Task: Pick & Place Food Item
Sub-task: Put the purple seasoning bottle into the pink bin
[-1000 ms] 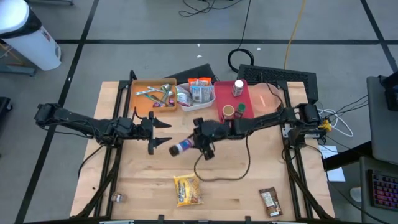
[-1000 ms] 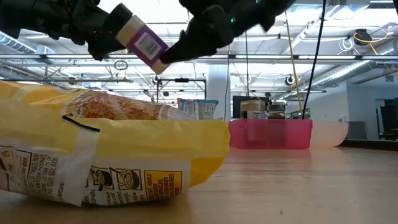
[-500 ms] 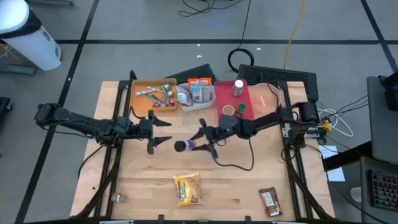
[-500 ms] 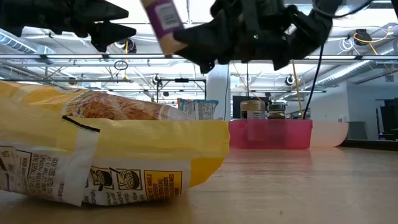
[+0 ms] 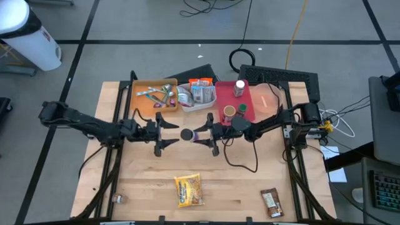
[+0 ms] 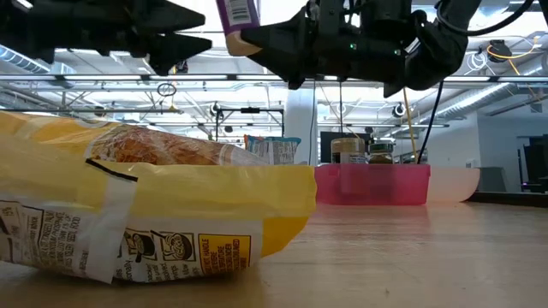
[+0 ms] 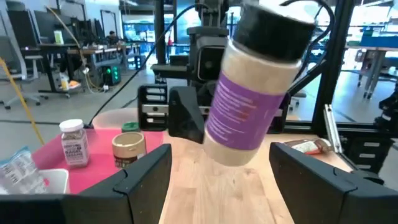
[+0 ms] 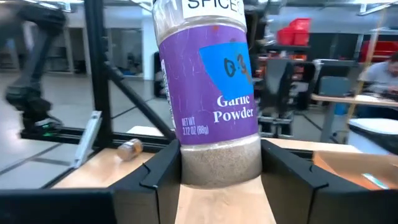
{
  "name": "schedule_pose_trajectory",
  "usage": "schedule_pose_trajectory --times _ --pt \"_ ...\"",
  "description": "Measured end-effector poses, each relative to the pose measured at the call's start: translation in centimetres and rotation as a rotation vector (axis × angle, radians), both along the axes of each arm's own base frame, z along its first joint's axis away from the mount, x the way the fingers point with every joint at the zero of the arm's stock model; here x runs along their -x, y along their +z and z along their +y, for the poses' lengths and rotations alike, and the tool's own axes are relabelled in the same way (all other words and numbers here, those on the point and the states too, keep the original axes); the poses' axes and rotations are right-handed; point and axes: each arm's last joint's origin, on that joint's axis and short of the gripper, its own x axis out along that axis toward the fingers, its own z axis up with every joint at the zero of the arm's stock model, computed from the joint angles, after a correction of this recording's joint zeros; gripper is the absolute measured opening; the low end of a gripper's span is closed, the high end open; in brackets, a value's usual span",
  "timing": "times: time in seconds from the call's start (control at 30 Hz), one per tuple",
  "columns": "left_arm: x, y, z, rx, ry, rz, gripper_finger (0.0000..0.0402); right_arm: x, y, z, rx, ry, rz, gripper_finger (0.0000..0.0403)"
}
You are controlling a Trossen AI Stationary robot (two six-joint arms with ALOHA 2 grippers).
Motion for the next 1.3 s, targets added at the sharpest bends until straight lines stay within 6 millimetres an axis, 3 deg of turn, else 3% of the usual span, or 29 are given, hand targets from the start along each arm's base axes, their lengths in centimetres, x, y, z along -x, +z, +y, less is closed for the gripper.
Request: schedule_pose_trajectory --times 0.33,0.77,1.3 --pt "-2.9 -1.6 0.3 -0.023 0.035 -0.113 0.0273 0.0 0.2 -0.1 -0.009 -0.019 -0.023 0.0174" --pt "-6.4 0.0 0.2 -0.02 -0.089 -0.096 0.0273 0.0 0.2 -0.2 -0.014 -0.036 -0.016 0.0171" --pt "-7.2 0.1 0.2 -0.019 -0.044 -0.012 0.0273 -0.1 0.0 -0.1 -0.027 -0.024 0.01 0.0163"
